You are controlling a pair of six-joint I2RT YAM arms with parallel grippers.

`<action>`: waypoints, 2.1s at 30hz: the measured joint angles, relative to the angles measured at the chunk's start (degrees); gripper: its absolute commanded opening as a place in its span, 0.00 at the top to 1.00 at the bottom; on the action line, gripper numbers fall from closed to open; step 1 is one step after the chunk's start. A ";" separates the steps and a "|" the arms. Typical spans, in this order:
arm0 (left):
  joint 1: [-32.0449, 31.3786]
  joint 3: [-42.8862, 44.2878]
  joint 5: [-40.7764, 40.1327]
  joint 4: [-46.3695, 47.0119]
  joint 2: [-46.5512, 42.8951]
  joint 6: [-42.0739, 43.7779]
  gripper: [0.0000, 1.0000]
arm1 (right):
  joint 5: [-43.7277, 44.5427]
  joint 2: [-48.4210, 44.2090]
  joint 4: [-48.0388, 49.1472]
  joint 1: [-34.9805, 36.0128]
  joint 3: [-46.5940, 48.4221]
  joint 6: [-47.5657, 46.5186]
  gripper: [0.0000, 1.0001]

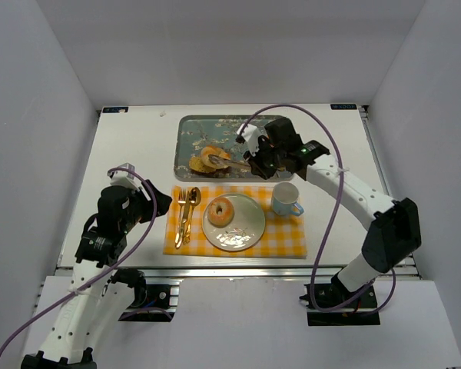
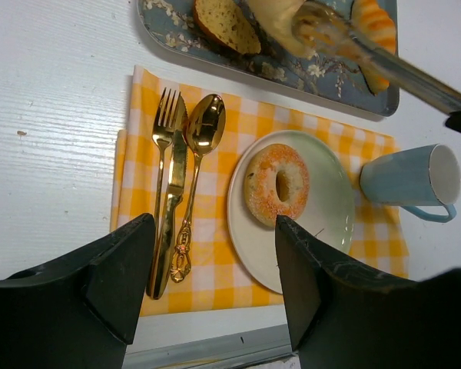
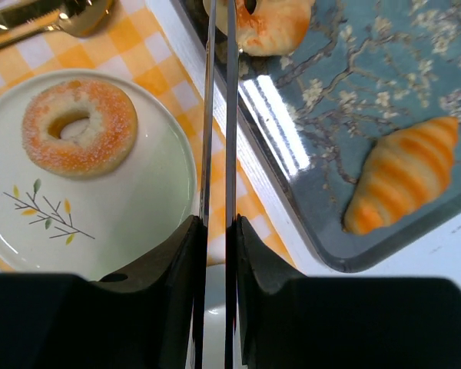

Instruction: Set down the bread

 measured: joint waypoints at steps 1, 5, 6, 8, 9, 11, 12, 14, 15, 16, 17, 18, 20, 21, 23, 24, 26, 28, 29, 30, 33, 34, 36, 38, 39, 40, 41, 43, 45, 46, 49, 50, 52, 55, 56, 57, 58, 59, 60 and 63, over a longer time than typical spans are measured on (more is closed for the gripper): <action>0.00 0.00 0.00 -0.07 -0.11 0.00 0.27 | -0.20 -1.25 -0.11 -0.11 -0.02 -0.07 1.00; 0.00 0.00 0.00 -0.09 -0.26 0.00 0.27 | -1.27 -5.99 0.13 -0.74 -1.62 -0.42 1.00; 0.00 0.00 0.00 -0.07 -0.26 0.00 0.27 | -1.55 -6.95 0.13 -0.81 -2.38 -0.48 1.00; 0.00 0.00 0.00 -0.09 -0.26 0.00 0.27 | -2.29 -8.26 -0.07 -1.05 -3.98 -0.63 1.00; 0.00 0.00 0.00 -0.09 -0.24 0.00 0.27 | -2.54 -8.70 -0.26 -1.09 -4.70 -0.72 1.00; 0.00 0.00 0.00 -0.11 -0.24 0.00 0.27 | -3.32 -9.64 -0.63 -1.33 -6.47 -1.07 1.00; 0.00 0.00 0.00 -0.11 -0.24 0.02 0.27 | -3.80 -10.38 -0.94 -1.44 -7.56 -1.25 1.00; 0.00 0.00 0.00 -0.11 -0.24 0.00 0.27 | -4.59 -12.39 -2.08 -1.55 -9.66 -1.51 1.00; 0.00 0.00 -0.02 -0.13 -0.24 0.00 0.27 | -4.96 -13.86 -2.71 -1.57 -10.93 -1.66 1.00; 0.00 0.00 -0.04 -0.11 -0.24 0.00 0.27 | -5.33 -15.54 -3.21 -1.64 -12.09 -1.77 1.00; 0.00 0.00 -0.04 -0.11 -0.24 0.00 0.27 | -5.60 -17.66 -3.96 -1.77 -13.27 -1.97 1.00; 0.00 0.00 -0.04 -0.11 -0.24 0.00 0.27 | -5.84 -19.56 -4.42 -1.81 -14.21 -2.16 1.00; 0.00 0.00 -0.04 -0.11 -0.24 -0.02 0.27 | -6.51 -23.87 -4.94 -1.88 -16.06 -2.60 1.00; 0.00 0.00 -0.04 -0.11 -0.24 -0.02 0.27 | -6.88 -26.01 -5.31 -1.88 -16.90 -2.80 1.00; 0.00 0.00 -0.04 -0.11 -0.24 -0.04 0.27 | -7.78 -30.16 -6.36 -1.88 -18.14 -3.08 1.00; 0.00 0.00 -0.02 -0.11 -0.24 -0.02 0.27 | -8.22 -32.06 -6.84 -1.88 -18.82 -3.30 1.00; 0.00 0.00 -0.02 -0.09 -0.20 -0.02 0.27 | -8.74 -35.21 -7.89 -1.88 -20.26 -3.91 1.00; 0.00 0.00 0.00 -0.04 -0.07 -0.02 0.27 | -9.20 -37.42 -9.73 -1.88 -21.66 -4.44 1.00; 0.00 0.00 0.00 -0.02 0.02 -0.02 0.27 | -9.49 -38.21 -10.62 -1.88 -22.47 -4.57 1.00; 0.00 0.00 0.02 0.02 0.17 -0.02 0.27 | -9.66 -38.88 -11.43 -1.88 -23.43 -4.72 1.00; 0.00 0.00 0.09 0.31 0.57 -0.02 0.27 | -9.81 -40.15 -14.05 -1.88 -25.83 -5.14 1.00; 0.00 0.00 0.11 0.46 0.68 -0.04 0.27 | -9.81 -40.35 -14.47 -1.88 -26.53 -5.25 1.00; 0.00 0.00 0.24 0.68 0.87 -0.04 0.27 | -9.75 -40.50 -14.91 -1.88 -27.98 -5.53 1.00; 0.00 0.00 0.39 0.98 1.07 -0.04 0.27 | -9.73 -40.50 -14.97 -1.88 -29.11 -5.79 0.87; 0.00 0.00 0.48 1.09 1.20 -0.04 0.27 | -9.73 -40.50 -15.02 -1.88 -29.44 -5.84 0.81; 0.00 0.00 0.50 1.18 1.29 -0.04 0.27 | -9.73 -40.50 -14.99 -1.88 -29.73 -5.95 0.72; 0.00 0.00 0.52 1.22 1.40 -0.04 0.27 | -9.73 -40.50 -14.99 -1.88 -29.92 -6.03 0.68; 0.00 0.00 0.52 1.20 1.38 -0.04 0.27 | -9.75 -40.50 -15.02 -1.88 -30.03 -6.29 0.60; 0.00 0.00 0.52 1.22 1.31 -0.04 0.27 | -9.84 -40.63 -15.04 -1.88 -30.03 -6.75 0.56; 0.00 0.00 0.52 1.20 1.27 -0.09 0.27 | -9.86 -40.81 -15.13 -1.88 -30.03 -6.99 0.53; 0.00 -0.02 0.52 1.20 0.96 -0.22 0.27 | -9.99 -41.90 -15.13 -1.88 -30.03 -7.28 0.52; 0.00 -0.04 0.52 1.20 0.85 -0.22 0.27 | -10.01 -42.38 -15.13 -1.88 -30.03 -7.28 0.53; 0.00 -0.07 0.50 1.20 0.70 -0.22 0.27 | -10.03 -43.23 -14.99 -1.88 -30.03 -7.28 0.56; 0.00 -0.07 0.50 1.20 0.68 -0.22 0.27 | -10.14 -44.59 -14.95 -1.88 -30.03 -7.30 0.60; 0.00 -0.09 0.52 1.20 0.68 -0.22 0.27 | -10.25 -45.09 -14.93 -1.88 -30.03 -7.37 0.61; 0.00 -0.11 0.52 1.20 0.68 -0.22 0.27 | -10.45 -45.77 -14.91 -1.88 -30.03 -7.34 0.61; 0.00 -0.11 0.52 1.20 0.68 -0.22 0.27 | -10.64 -46.49 -14.91 -1.88 -30.01 -7.37 0.62; 0.00 -0.11 0.50 1.22 0.72 -0.22 0.27 | -10.84 -47.23 -14.91 -1.88 -30.01 -7.34 0.62; 0.00 -0.11 0.52 1.25 0.79 -0.22 0.27 | -10.97 -48.00 -14.86 -1.88 -30.01 -7.34 0.63; 0.00 -0.13 0.55 1.29 0.98 -0.22 0.27 | -10.80 -49.55 -14.38 -1.88 -29.57 -6.16 0.64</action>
